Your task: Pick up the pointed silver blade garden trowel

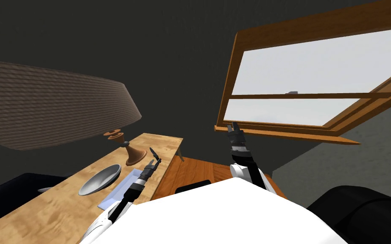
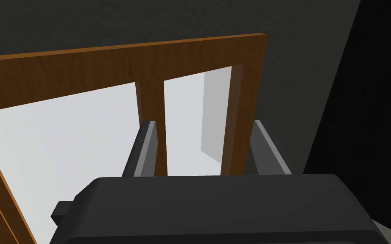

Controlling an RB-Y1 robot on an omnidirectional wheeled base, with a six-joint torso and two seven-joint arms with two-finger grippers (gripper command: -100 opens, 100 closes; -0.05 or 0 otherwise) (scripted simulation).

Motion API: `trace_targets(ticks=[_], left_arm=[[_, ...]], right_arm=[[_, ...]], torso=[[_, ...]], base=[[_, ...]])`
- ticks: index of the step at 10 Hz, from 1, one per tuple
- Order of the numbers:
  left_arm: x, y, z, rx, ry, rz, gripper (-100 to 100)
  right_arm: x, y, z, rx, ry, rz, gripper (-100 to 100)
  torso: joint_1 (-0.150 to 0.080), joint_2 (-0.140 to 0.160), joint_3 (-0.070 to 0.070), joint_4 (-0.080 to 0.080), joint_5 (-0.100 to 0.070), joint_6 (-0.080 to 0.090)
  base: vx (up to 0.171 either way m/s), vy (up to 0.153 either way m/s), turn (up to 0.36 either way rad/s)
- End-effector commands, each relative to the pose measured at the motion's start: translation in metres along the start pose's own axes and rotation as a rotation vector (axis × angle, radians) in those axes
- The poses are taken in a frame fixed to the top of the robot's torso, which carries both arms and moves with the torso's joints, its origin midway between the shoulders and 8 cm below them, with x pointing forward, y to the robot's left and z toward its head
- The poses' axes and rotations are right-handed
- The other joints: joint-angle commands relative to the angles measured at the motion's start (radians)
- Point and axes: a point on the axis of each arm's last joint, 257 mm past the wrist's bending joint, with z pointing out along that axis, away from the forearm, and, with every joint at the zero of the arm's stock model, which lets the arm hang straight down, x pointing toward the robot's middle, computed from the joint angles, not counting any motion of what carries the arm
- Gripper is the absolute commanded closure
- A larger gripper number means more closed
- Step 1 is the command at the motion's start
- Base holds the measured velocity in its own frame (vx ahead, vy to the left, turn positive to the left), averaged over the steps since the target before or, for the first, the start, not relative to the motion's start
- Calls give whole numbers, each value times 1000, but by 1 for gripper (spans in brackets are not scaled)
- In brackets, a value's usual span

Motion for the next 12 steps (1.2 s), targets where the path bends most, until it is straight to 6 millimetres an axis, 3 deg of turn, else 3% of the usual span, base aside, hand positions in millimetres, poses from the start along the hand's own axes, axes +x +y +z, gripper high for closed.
trace_targets(ticks=[1, 4, 10, 11, 12], left_arm=[[-7, 14, -3, -13, 9, 55, -100], [-14, 38, -13, -45, 28, 130, -100], [-18, 48, -16, -59, 34, 165, -100], [-19, 48, -16, -58, 33, 167, 0], [-8, 31, 2, -48, 25, 132, -100]], right_arm=[[0, 0, 0, 0, 0, 0, 0], [0, 0, 0, 0, 0, 0, 0], [0, 0, 0, 0, 0, 0, 0], [0, 0, 0, 0, 0, 0, 0], [0, 0, 0, 0, 0, 0, 0]], torso=[[0, 0, 0, 0, 0, 0], [-1, 0, 0, 0, 0, 0], [-4, -1, -1, 0, -1, 0], [-4, -1, 0, 0, -1, -1], [-4, 0, 0, 0, -1, -1]], base=[[11, 57, -181], [3, 44, -154], [7, 12, -56], [0, 0, 0], [3, 59, 108]])
